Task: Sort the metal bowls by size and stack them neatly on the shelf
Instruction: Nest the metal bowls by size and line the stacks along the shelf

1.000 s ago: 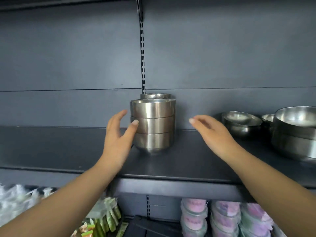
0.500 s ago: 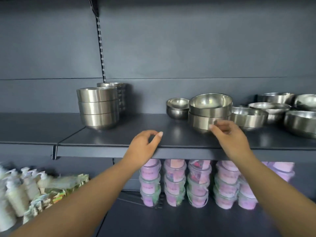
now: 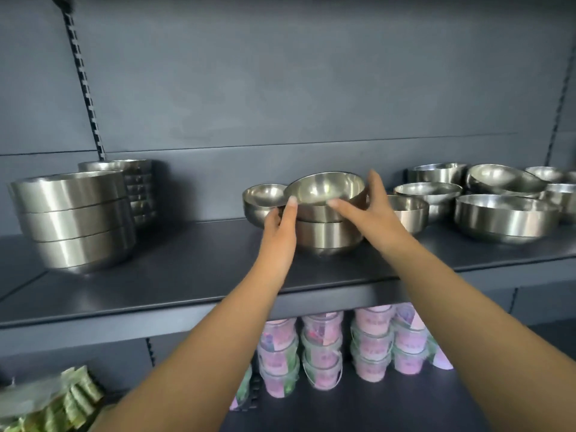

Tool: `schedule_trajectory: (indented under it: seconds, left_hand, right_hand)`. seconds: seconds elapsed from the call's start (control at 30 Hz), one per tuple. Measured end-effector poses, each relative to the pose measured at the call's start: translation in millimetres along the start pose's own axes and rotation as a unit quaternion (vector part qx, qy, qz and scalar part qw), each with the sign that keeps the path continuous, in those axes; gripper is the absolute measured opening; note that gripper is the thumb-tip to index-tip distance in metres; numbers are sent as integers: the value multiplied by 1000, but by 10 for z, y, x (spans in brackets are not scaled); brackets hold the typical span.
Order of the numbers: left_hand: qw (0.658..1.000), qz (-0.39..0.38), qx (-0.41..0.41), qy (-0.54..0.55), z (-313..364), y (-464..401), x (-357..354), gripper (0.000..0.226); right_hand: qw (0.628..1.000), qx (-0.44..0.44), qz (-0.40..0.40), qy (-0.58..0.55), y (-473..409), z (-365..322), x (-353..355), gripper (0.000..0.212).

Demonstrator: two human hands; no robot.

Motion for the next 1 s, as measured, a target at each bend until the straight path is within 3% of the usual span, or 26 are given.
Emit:
schedule_trajectory:
  seconds: [0.07, 0.2, 0.3, 0.47, 0.63, 0.9, 1.0]
  left_hand:
    - [999, -36, 13, 5, -53, -44, -40, 99]
    - [998, -60, 4, 18, -151, -150, -21, 101]
    - [998, -52, -17, 27, -191, -166, -24, 104]
    - [998, -13, -44, 39, -140, -124, -31, 105]
    - [999, 16, -47, 7, -111, -49, -8, 89]
    - [998, 17, -52, 4, -120, 6, 4, 67]
    - [997, 20, -62, -29, -109, -22, -14, 96]
  right_hand:
    - [1000, 12, 26, 13, -54, 37, -73, 96]
    - [991, 32, 128, 36, -99, 154, -192, 87]
    - [988, 43, 146, 42, -104, 194, -222, 85]
    - [983, 51, 169, -48, -120, 205, -162, 73]
    - [993, 51, 93, -49, -64, 216, -199, 88]
    - [996, 44, 72, -32, 1, 206, -167, 97]
    - [998, 39, 39, -38, -3, 210, -165, 96]
Point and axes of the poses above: each hand's wrist, its own y-axis away from the middle knuckle, its own x-axis out of the back of the hand, z = x × y, the point moved 2 cm from there along -y, towards the middle knuckle, and after that the axes turned 2 degrees about -y, right-handed, at the moved point
